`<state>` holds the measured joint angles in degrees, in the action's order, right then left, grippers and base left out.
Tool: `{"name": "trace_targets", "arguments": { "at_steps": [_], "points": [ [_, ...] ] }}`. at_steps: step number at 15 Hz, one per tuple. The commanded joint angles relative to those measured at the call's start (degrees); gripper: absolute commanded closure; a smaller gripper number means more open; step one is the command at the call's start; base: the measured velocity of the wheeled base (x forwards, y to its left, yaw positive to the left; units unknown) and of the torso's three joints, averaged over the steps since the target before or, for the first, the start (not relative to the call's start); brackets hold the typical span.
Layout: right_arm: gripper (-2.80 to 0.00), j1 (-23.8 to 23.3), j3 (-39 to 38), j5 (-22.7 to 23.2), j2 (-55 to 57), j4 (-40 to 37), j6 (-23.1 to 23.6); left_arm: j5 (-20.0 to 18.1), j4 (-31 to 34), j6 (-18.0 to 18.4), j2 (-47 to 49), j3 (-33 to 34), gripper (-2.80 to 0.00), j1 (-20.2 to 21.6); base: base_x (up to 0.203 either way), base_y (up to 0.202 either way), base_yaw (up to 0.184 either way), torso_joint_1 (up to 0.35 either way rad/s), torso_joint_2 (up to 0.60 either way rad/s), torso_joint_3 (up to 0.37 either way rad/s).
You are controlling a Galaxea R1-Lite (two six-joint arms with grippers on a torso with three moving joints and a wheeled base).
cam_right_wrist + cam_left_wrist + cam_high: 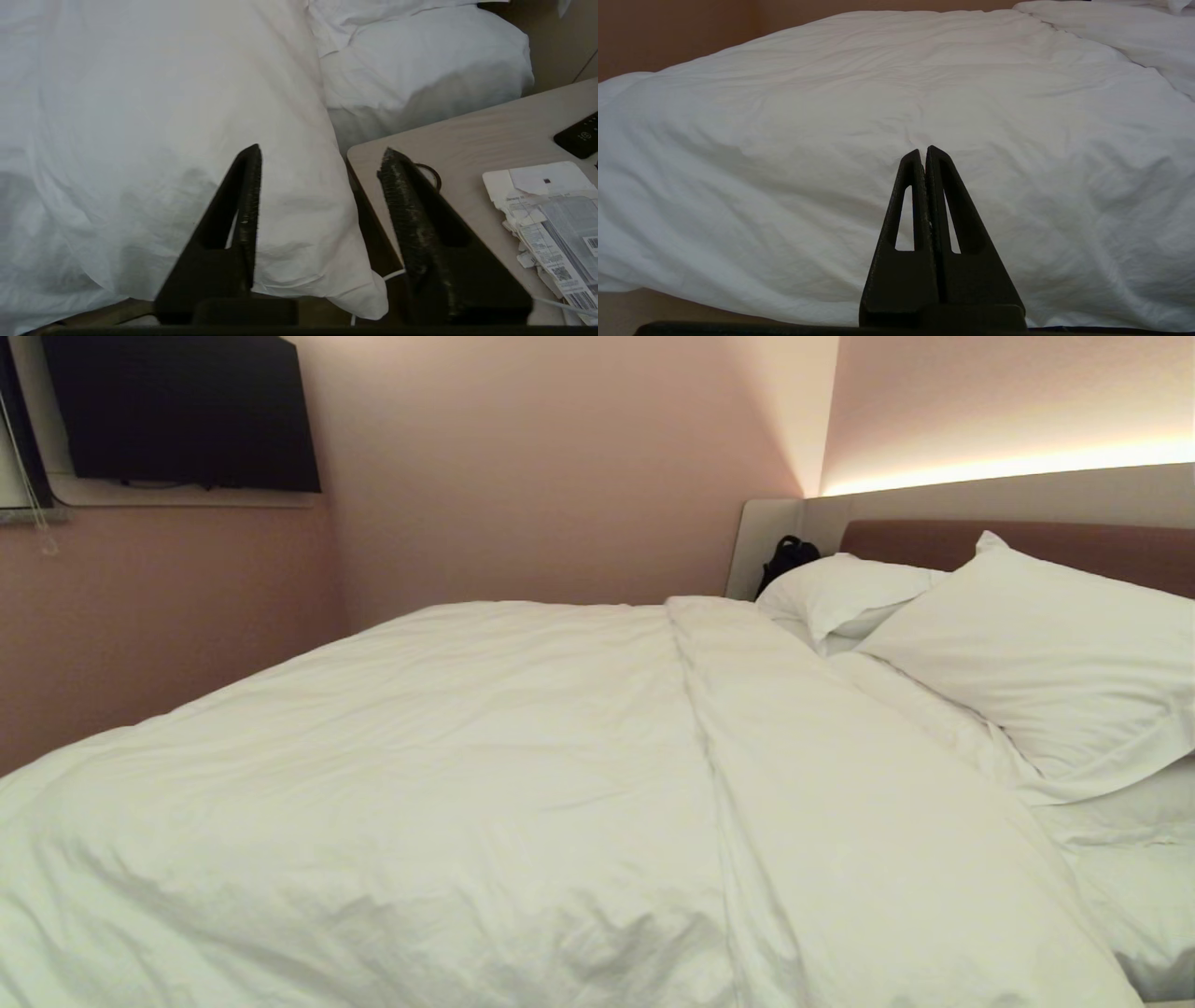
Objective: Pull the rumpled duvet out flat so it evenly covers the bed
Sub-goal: Flatten the corners of the folded blanket
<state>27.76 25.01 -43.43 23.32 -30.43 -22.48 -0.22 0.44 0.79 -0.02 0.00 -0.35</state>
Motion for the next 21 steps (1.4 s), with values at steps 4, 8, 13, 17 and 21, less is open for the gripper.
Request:
{"name": "trace_targets", "arguments": {
  "at_steps": [4, 8, 13, 17, 21],
  "points": [
    [0.0, 0.1, 4.2, 2.0, 8.1, 0.3, -0.3, 0.0, 0.0, 0.0, 0.0, 0.0, 0.0, 0.0, 0.0, 0.0, 0.0, 0.0, 0.0, 0.0],
    [0.0, -0.3, 7.4, 4.1, 22.6, 5.5, -1.5, 0.0, 0.0, 0.0, 0.0, 0.0, 0.0, 0.0, 0.0, 0.0, 0.0, 0.0, 0.0, 0.0],
    [0.0, -9.6, 11.1, 15.1, 40.9, 18.5, -2.7, 0.0, 0.0, 0.0, 0.0, 0.0, 0.0, 0.0, 0.0, 0.0, 0.0, 0.0, 0.0, 0.0],
    [0.0, -20.0, 16.4, 22.1, 50.3, 20.2, 0.5, 0.0, 0.0, 0.0, 0.0, 0.0, 0.0, 0.0, 0.0, 0.0, 0.0, 0.0, 0.0, 0.0],
    [0.0, -28.4, 19.9, 29.2, 58.6, 20.4, 2.0, 0.0, 0.0, 0.0, 0.0, 0.0, 0.0, 0.0, 0.0, 0.0, 0.0, 0.0, 0.0, 0.0]
  ]
}}
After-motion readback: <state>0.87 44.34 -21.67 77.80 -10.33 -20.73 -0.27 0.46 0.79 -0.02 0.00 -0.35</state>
